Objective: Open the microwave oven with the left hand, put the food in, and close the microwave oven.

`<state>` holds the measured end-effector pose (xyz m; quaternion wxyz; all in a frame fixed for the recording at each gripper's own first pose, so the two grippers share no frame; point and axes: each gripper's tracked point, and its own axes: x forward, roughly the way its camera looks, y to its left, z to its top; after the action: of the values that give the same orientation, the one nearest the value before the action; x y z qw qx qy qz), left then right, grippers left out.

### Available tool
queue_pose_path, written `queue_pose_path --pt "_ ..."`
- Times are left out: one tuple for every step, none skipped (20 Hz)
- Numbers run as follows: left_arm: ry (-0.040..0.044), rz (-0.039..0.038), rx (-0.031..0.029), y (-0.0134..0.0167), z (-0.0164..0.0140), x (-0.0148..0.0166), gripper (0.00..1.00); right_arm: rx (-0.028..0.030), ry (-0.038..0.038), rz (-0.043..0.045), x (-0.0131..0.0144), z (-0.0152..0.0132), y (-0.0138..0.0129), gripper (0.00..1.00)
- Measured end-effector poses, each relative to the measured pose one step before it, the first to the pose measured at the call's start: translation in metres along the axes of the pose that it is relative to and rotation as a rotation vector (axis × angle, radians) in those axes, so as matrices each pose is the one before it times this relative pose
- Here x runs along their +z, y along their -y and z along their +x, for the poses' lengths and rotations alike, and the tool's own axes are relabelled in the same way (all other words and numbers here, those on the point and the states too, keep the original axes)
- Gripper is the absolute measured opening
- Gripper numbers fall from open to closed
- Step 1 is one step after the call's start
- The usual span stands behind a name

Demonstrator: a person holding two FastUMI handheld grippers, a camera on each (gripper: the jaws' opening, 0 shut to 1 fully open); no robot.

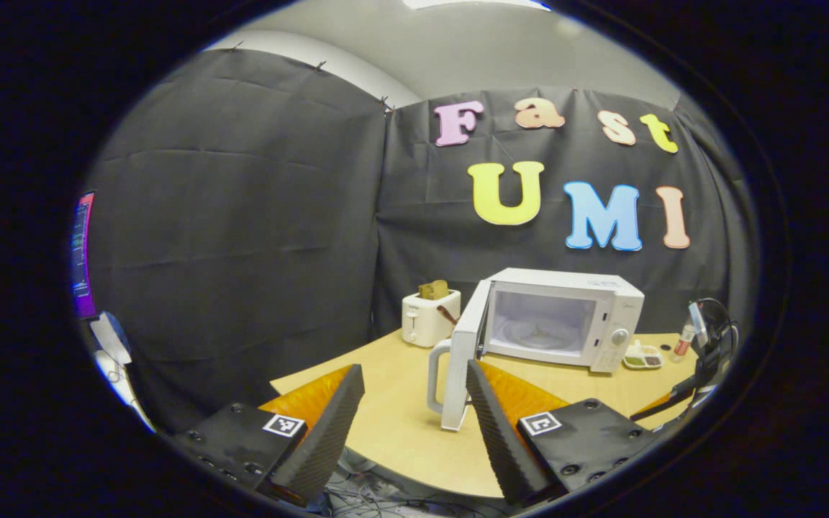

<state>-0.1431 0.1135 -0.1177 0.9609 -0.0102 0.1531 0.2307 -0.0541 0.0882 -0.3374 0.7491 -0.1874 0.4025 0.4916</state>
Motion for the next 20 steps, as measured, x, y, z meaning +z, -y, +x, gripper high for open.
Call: queue_pose_path --pt "0.00065 -0.00228 0.00271 0.00124 -0.00278 -0.00012 0.93 0.00559 -0.01607 -0.01480 -0.00446 0.00390 -0.00030 0.97" --pt "0.00187 -0.00286 0.00378 0.00269 -0.00254 -0.00157 0.91 0.00305 -0.01554 -0.01624 -0.00453 0.00475 -0.00049 0.97" --pt "0.00104 -0.00343 0.00080 0.00096 -0.00205 -0.00039 0.91 0.00227 -0.01491 -0.01280 -0.00314 0.00294 -0.00142 0.97" --pt "-0.00101 -0.00164 0.00084 0.00313 -0.00200 -0.00107 0.91 0.00319 -0.01149 -0.00700 -0.00212 0.00350 -0.00316 0.97" --pt "0.00173 0.00177 0.00214 0.00054 -0.00098 0.00022 0.91 0.01005 -0.00771 -0.00453 -0.00171 0.00289 -0.00320 0.96" --pt "0.00459 0.00230 0.00126 0.00002 -0.00095 0.00142 0.93 0.00295 -0.01778 -0.00486 -0.00434 0.00349 -0.00102 0.96" --pt "0.00597 0.00122 0.00044 -0.00113 -0.00097 0.00236 0.90 -0.00874 -0.01638 -0.01508 -0.00317 0.00126 0.00228 0.91" --pt "-0.00015 -0.00256 -0.00659 0.00059 0.00154 -0.00064 0.92 0.00298 -0.00180 -0.00581 -0.00081 0.00340 0.00043 0.85" --pt "-0.00426 -0.00546 -0.01013 0.00028 0.00232 -0.00064 0.93 -0.00072 0.00179 -0.00599 0.00251 -0.00091 0.00098 0.79" --pt "-0.00274 -0.00528 -0.00535 -0.00164 0.00464 -0.00097 0.93 -0.01357 0.00556 -0.00502 0.00225 -0.00429 0.00163 0.74" --pt "0.00004 -0.00476 -0.00358 -0.00277 0.00590 0.00080 0.95 -0.02051 0.01543 -0.00627 0.00594 -0.00377 0.00412 0.74" --pt "-0.00109 -0.00578 -0.00230 -0.00248 0.00743 0.00047 0.91 -0.02274 0.00747 0.00010 0.00612 -0.00478 0.00378 0.74" --pt "0.00010 -0.00763 -0.00771 -0.00173 0.00771 0.00158 0.91 -0.02667 0.01519 0.00083 0.00895 -0.00507 0.00651 0.74" --pt "-0.00245 -0.00580 -0.00612 -0.00077 0.00745 -0.00025 0.96 -0.02068 0.02196 -0.00127 0.01201 -0.00283 0.00620 0.74" --pt "-0.01390 -0.00844 -0.00742 -0.00211 0.00878 -0.00184 0.91 -0.01966 0.02386 -0.00755 0.01367 -0.00297 0.00680 0.74" --pt "-0.00297 -0.00514 -0.01323 -0.00027 0.00712 0.00160 0.93 -0.02667 0.02618 -0.01108 0.01387 -0.00221 0.00821 0.74" --pt "0.01031 0.00066 -0.00088 -0.00427 0.00687 0.00564 0.92 -0.02227 0.02154 -0.01039 0.01473 -0.00128 0.00854 0.74" --pt "0.01291 -0.00134 0.00272 -0.00557 0.00662 0.00537 0.91 -0.02009 0.01877 -0.01063 0.01340 -0.00023 0.00708 0.74" --pt "0.01066 -0.00682 0.00171 -0.00414 0.00593 0.00368 0.93 -0.02059 0.01853 -0.01221 0.01613 0.00015 0.00846 0.74" --pt "0.01098 -0.00765 -0.00179 -0.00248 0.00450 0.00434 0.96 -0.02346 0.02306 -0.00955 0.01512 0.00259 0.00849 0.74"
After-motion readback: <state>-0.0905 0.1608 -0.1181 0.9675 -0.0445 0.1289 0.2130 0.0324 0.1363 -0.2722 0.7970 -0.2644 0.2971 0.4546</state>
